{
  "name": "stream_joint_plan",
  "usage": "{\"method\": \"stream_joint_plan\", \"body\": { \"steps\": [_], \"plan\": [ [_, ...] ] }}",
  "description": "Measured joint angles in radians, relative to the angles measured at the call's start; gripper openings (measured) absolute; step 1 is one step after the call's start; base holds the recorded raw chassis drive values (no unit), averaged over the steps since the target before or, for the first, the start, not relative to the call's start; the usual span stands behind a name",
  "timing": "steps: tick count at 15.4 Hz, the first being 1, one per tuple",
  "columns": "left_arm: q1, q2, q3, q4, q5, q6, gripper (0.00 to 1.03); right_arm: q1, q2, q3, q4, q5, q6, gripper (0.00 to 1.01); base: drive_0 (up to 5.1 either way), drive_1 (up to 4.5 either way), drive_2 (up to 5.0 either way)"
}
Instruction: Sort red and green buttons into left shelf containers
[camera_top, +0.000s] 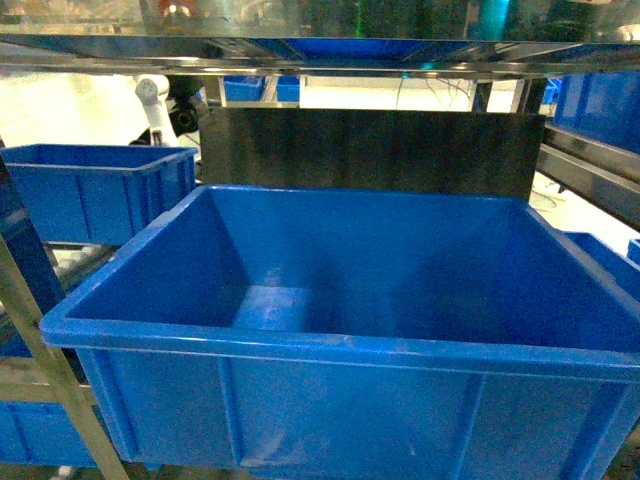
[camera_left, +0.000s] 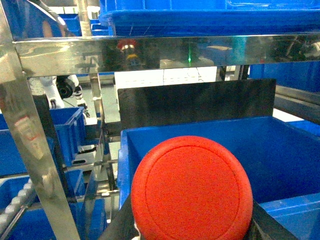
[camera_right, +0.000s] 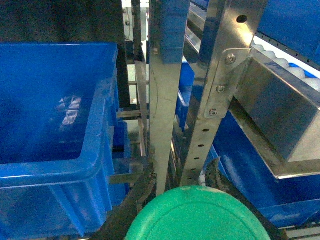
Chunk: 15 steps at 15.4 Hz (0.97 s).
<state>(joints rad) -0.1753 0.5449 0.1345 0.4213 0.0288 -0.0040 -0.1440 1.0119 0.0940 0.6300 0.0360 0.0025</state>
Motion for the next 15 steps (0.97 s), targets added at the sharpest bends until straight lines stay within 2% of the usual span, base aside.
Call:
{"method": "stream_joint_plan", "body": {
  "steps": [2, 3, 5, 7, 9, 10, 15],
  "plan": [
    [0.0, 0.0, 0.0, 0.0, 0.0, 0.0, 0.24, 0.003, 0.003, 0.0, 0.007, 0.005, 0.0, 0.27, 0.0, 0.0, 0.0],
    [0.0, 0.0, 0.0, 0.0, 0.0, 0.0, 0.24, 0.04, 0.026, 0.007, 0.038, 0.04, 0.002, 0.27, 0.0, 0.0, 0.0],
    [0.0, 0.0, 0.0, 0.0, 0.0, 0.0, 0.24, 0.171, 0.081, 0.06, 0.105, 0.094, 0.013, 0.27, 0.0, 0.0, 0.0],
    [0.0, 0.0, 0.0, 0.0, 0.0, 0.0, 0.24, 0.33, 0.133, 0.111, 0.153, 0.171, 0.018, 0.27, 0.0, 0.0, 0.0],
    [0.0, 0.0, 0.0, -0.001, 0.0, 0.0, 0.24, 0.465, 0.209, 0.15, 0.15, 0.213, 0.033, 0.27, 0.0, 0.0, 0.0],
    [0.0, 0.0, 0.0, 0.001, 0.0, 0.0, 0.24, 0.506, 0.243, 0.167, 0.138, 0.224, 0.039, 0.27, 0.0, 0.0, 0.0],
    [0.0, 0.0, 0.0, 0.0, 0.0, 0.0, 0.24, 0.51, 0.243, 0.167, 0.14, 0.23, 0.05, 0.27, 0.0, 0.0, 0.0]
  ]
}}
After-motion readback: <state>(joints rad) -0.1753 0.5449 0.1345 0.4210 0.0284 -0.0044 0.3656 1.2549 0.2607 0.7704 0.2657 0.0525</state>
